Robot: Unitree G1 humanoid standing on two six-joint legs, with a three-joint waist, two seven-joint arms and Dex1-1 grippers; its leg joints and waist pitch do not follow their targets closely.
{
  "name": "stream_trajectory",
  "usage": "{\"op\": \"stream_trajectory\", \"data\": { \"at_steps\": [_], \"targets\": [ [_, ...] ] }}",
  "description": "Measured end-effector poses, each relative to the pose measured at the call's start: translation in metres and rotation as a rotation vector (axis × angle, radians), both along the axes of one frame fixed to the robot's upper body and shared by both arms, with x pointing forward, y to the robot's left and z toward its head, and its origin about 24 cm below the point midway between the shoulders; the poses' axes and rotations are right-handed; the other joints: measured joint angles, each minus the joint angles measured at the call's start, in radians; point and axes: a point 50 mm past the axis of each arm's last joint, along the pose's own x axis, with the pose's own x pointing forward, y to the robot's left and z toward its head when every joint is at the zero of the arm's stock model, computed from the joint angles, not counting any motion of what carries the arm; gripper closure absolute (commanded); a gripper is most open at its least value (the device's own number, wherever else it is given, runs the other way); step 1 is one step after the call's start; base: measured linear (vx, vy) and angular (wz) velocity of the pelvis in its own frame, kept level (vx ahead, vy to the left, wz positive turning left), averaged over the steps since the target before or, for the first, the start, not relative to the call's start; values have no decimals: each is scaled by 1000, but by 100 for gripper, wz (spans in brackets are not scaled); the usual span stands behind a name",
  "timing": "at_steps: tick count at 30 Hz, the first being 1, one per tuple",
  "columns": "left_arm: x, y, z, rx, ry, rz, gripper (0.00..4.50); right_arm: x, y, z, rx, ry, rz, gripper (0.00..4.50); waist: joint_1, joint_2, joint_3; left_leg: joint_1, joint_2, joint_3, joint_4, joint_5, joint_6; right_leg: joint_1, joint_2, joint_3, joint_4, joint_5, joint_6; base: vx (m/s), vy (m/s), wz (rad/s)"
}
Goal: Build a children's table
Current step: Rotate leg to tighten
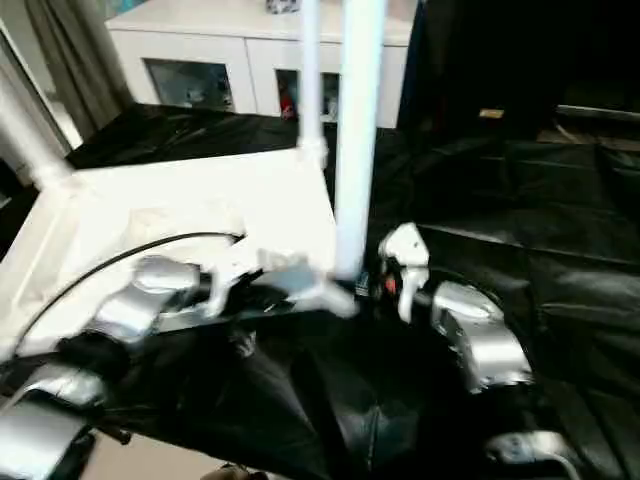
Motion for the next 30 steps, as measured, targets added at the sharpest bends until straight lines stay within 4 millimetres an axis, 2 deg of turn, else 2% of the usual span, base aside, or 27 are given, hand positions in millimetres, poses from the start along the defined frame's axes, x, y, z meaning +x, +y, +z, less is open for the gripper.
{"op": "stream_trajectory", "data": {
  "at_steps": [4, 7, 8, 10, 11, 12, 14, 16, 17, 20, 28, 30],
  "targets": [
    [6, -15, -3, -2, -19, 95, 450, 10, 6, -3, -2, -19, -167, 240, -9, 7, -3, 4, -1, 0, -1, 0, 0, 4, -1, 0, -1, 1, -1, 0, 0, 0],
    [9, -23, -5, -6, -13, 156, 450, 16, 12, -4, -18, -24, -265, 246, -18, 14, -2, 14, -2, 0, -4, 0, -1, 13, -1, 0, -4, 1, 0, 0, 0, 0],
    [9, -27, -6, -8, -6, 179, 450, 19, 15, -6, -17, -15, -305, 246, -20, 18, -3, 19, -2, -1, -7, 0, -1, 18, 0, 0, -9, 1, 0, 0, 0, 0],
    [10, -29, -7, -17, -3, 210, 450, 24, 21, -4, -29, -12, -345, 246, -26, 27, -3, 19, -3, -2, -9, 0, -1, 20, 0, -1, -14, 1, 0, 0, 0, 0],
    [10, -29, -8, -19, -1, 216, 450, 25, 22, -4, -31, -12, -354, 214, -27, 31, -5, 19, -3, -2, -9, 0, -1, 20, 0, -1, -14, 1, 0, 0, 0, 0],
    [10, -30, -8, -20, 1, 216, 450, 25, 22, -4, -28, -11, -355, 214, -28, 32, -5, 19, -3, -2, -9, 0, -1, 21, 0, -1, -14, 1, 0, 0, 0, 0],
    [11, -29, -8, -22, -4, 212, 450, 25, 22, -4, -3, -8, -357, 181, -28, 35, -6, 19, -3, -3, -9, 0, -1, 21, 0, -1, -14, 2, 0, 0, 0, 0],
    [10, -27, -8, -25, -5, 199, 450, 24, 22, -3, 22, -3, -327, 175, -32, 40, -6, 19, -3, -3, -9, 0, -1, 20, 0, -1, -14, 2, 0, 0, 0, 0],
    [10, -25, -7, -27, -3, 176, 450, 22, 18, -2, 16, -7, -284, 153, -32, 42, -5, 18, -3, -3, -9, 0, -1, 20, 0, -1, -14, 2, 1, 0, 0, 0],
    [8, -15, -6, -26, 15, 118, 450, 14, 10, 0, -6, -11, -154, 153, -29, 42, -6, 18, -2, -3, -11, 0, -1, 19, 0, -3, -14, 2, 1, 0, 0, 0],
    [-4, 7, -2, -32, 55, -69, 450, -6, -11, 5, -51, 24, 134, 153, -17, 39, -4, 10, -2, -2, -10, 1, 3, 14, 0, -3, -15, 0, 3, 0, 0, 0],
    [-8, 14, -2, -24, 76, -127, 450, -13, -17, 4, -73, 57, 217, 153, -6, 36, -3, 8, -1, -2, -10, 2, 5, 12, 0, -4, -15, 0, 3, 0, 0, 0]
  ]
}}
